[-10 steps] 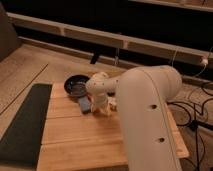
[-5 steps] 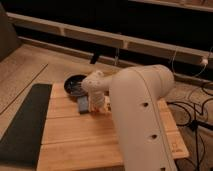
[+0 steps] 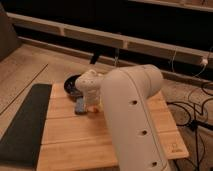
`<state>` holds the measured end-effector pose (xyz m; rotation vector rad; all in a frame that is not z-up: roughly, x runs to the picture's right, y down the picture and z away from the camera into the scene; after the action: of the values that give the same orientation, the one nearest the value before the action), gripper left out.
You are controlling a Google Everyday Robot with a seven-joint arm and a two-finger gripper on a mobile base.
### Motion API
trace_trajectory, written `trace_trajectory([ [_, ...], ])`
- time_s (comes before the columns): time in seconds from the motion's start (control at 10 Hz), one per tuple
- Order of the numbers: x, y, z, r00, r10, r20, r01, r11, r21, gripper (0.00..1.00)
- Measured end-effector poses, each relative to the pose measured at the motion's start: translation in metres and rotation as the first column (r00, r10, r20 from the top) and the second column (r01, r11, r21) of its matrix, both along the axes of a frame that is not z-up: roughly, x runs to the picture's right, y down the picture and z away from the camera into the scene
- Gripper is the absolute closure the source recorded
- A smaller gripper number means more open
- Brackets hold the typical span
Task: Place the pepper in the ceramic cup
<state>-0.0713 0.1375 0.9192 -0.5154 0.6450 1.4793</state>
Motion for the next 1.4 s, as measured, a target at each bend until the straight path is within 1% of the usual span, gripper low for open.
trace_trajectory([
  [0.2,0.003,-0.002,-0.002,1.0,0.006,-0.005,-0.006,1.0,0.007,0.87],
  [0.3,0.007,-0.004,-0.005,1.0,0.016,-0.019,-0.015,0.9997,0.017,0.98],
  [0.5,0.012,-0.012,-0.014,0.999,0.03,-0.036,-0.029,0.9985,0.046,1.0],
  [0.7,0.009,-0.03,-0.03,0.999,0.029,-0.038,-0.025,0.9945,0.102,1.0],
  [0.8,0.002,-0.042,-0.04,0.999,0.026,-0.026,-0.022,0.9909,0.133,1.0],
  [0.9,-0.004,-0.056,-0.052,1.0,0.02,-0.013,-0.017,0.9857,0.167,1.0],
  [1.1,-0.017,-0.084,-0.076,1.0,0.02,0.01,-0.022,0.972,0.234,1.0],
  [1.2,-0.02,-0.099,-0.093,0.999,0.034,0.011,-0.036,0.9639,0.264,1.0],
  [1.3,-0.02,-0.104,-0.101,0.999,0.04,0.011,-0.042,0.9603,0.276,1.0],
  [1.4,-0.019,-0.107,-0.104,0.999,0.044,0.009,-0.045,0.9586,0.281,1.0],
])
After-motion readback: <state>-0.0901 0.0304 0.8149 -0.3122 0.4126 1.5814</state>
